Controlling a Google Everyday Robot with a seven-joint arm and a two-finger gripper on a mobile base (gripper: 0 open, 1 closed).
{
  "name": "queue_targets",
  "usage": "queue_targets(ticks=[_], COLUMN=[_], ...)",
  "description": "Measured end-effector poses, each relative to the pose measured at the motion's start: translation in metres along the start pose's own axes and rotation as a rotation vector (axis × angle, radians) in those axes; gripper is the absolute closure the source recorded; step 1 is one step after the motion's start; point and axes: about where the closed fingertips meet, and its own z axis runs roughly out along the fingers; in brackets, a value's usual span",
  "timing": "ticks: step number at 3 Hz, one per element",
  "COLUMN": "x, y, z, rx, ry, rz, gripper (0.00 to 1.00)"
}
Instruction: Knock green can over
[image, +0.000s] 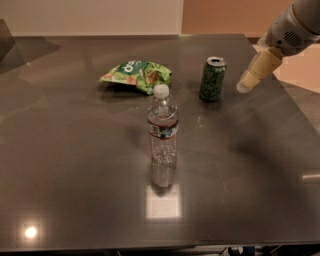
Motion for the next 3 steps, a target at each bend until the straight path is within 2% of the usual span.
queue_targets(ticks=[1,3], x=[-0.015,-0.037], y=[-0.015,-0.025], z=[0.026,0.073], rx=[-0.015,-0.032], ry=[-0.062,-0.144], rz=[0.029,0.043], gripper=[0.00,0.00])
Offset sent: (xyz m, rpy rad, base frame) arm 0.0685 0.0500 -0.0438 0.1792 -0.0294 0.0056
